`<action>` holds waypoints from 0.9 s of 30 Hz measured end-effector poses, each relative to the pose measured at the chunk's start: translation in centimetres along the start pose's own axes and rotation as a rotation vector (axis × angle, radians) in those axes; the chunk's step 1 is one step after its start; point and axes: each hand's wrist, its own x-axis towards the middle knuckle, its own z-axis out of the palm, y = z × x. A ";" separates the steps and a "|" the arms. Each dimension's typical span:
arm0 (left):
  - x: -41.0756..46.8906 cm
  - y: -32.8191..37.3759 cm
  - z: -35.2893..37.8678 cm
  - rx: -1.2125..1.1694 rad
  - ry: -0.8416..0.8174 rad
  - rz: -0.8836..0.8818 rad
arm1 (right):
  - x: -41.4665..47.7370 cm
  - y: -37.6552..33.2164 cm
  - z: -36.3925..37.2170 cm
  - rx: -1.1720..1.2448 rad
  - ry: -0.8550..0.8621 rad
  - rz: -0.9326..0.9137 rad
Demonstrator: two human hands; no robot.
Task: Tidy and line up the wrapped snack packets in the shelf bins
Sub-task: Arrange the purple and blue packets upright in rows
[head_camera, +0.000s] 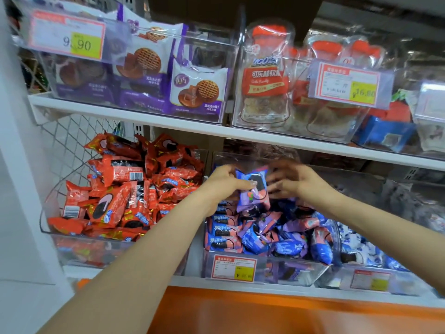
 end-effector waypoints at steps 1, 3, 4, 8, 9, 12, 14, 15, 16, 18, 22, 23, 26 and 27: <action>0.0 0.0 -0.1 -0.043 0.017 0.004 | -0.1 0.0 0.4 0.138 -0.037 0.100; 0.1 -0.1 -0.2 -0.118 0.023 0.015 | -0.3 0.1 1.3 0.171 -0.109 0.180; 0.0 0.0 -0.3 -0.140 0.018 0.021 | -0.4 0.2 1.8 0.168 -0.126 0.174; -0.4 0.2 -0.7 -0.074 0.071 0.062 | -0.1 0.1 2.7 0.181 -0.087 0.150; -0.5 0.2 -0.9 -0.060 0.089 0.067 | 0.1 0.1 2.7 0.177 -0.094 0.153; -0.4 0.1 -1.8 -0.084 0.109 0.050 | 0.4 0.3 2.4 0.213 -0.114 0.171; -0.3 0.0 -2.1 -0.065 0.151 0.051 | 0.8 0.2 2.3 0.218 -0.106 0.191; -0.1 0.0 -2.4 0.003 0.202 0.065 | 1.1 0.1 2.2 0.197 -0.084 0.195; 0.1 0.0 -2.7 0.082 0.266 0.092 | 1.6 0.1 2.1 0.152 -0.049 0.198; 0.4 0.1 -3.6 0.181 0.388 0.154 | 2.8 0.1 2.1 -0.013 0.049 0.181; 0.2 0.1 -5.6 0.257 0.475 0.169 | 6.8 1.4 3.0 -0.272 0.128 0.167; 0.1 -0.1 -5.8 0.278 0.468 0.161 | 7.7 2.0 3.5 -0.328 0.109 0.171; -0.4 -0.4 -6.2 0.370 0.456 0.150 | 9.9 3.7 5.2 -0.474 0.068 0.209; -0.6 -0.5 -6.3 0.408 0.459 0.150 | 10.4 4.1 5.6 -0.516 0.068 0.218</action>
